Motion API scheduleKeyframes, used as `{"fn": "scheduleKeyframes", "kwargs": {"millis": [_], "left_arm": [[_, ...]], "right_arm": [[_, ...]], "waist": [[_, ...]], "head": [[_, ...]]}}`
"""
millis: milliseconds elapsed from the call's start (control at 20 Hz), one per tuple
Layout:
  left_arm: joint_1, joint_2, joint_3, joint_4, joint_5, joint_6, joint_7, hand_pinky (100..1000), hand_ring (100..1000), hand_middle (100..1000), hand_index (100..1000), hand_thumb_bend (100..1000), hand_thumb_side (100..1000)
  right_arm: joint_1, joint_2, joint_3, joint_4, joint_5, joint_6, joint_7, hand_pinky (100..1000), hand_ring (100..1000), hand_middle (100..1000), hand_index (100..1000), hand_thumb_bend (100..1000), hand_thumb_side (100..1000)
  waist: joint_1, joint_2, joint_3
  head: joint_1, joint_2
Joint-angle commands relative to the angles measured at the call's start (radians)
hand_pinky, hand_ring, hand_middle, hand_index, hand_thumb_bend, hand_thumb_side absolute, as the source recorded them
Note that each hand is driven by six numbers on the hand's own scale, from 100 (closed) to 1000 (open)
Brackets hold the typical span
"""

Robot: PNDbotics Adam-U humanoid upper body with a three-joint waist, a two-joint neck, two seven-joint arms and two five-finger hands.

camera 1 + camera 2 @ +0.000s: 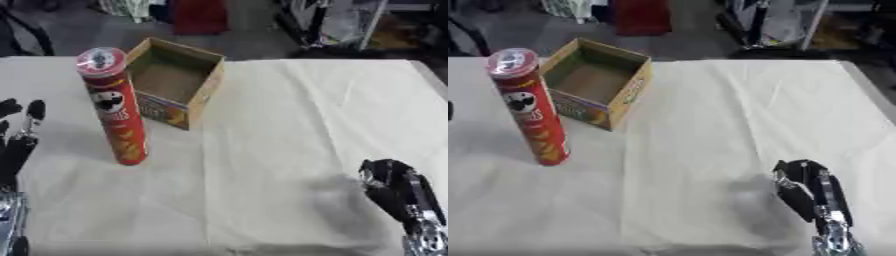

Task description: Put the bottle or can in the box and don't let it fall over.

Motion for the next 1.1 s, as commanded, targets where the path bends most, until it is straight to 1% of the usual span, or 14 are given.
{"fn": "scheduleKeyframes", "kwargs": {"millis": [50,300,400,450,700,800,1100], "left_arm": [[-0.017,0.023,-0.029,-0.01,-0.057,-0.006,-0.038,989,1000,686,815,825,449],[-0.065,0.041,-0.091,0.043,-0.086,-0.018,-0.089,987,1000,717,864,855,449],[-0.096,0.05,-0.113,0.074,-0.081,-0.021,-0.09,986,1000,725,872,843,440],[-0.111,0.054,-0.121,0.089,-0.078,-0.022,-0.09,986,1000,726,873,813,416],[-0.179,0.067,-0.15,0.166,-0.048,-0.023,-0.109,989,1000,730,875,800,412],[-0.198,0.072,-0.161,0.193,-0.04,-0.023,-0.131,991,1000,733,879,778,405],[-0.22,0.075,-0.179,0.239,-0.042,-0.019,-0.204,994,1000,728,878,745,406]], "right_arm": [[-0.01,-0.016,-0.004,-0.012,0.002,0.003,-0.002,715,610,564,418,100,243],[-0.011,-0.016,-0.001,-0.012,0.0,0.006,0.0,716,610,565,428,100,241],[-0.012,-0.016,0.001,-0.012,-0.001,0.008,0.002,716,611,566,430,100,241],[-0.012,-0.016,0.001,-0.012,-0.001,0.008,0.002,716,611,566,431,100,240],[-0.013,-0.015,0.003,-0.012,-0.002,0.01,0.004,716,611,566,434,100,239],[-0.013,-0.015,0.004,-0.012,-0.003,0.01,0.004,716,611,566,435,100,239],[-0.013,-0.014,0.005,-0.011,-0.004,0.011,0.005,716,612,566,436,100,237]], "waist": [[0.003,-0.011,-0.004],[0.002,-0.013,-0.011],[0.002,-0.014,-0.015],[0.002,-0.014,-0.016],[0.002,-0.015,-0.022],[0.002,-0.015,-0.024],[0.002,-0.013,-0.028]], "head": [[0.004,0.006],[0.01,0.006],[0.012,0.006],[0.013,0.006],[0.017,0.006],[0.018,0.006],[0.021,0.006]]}}
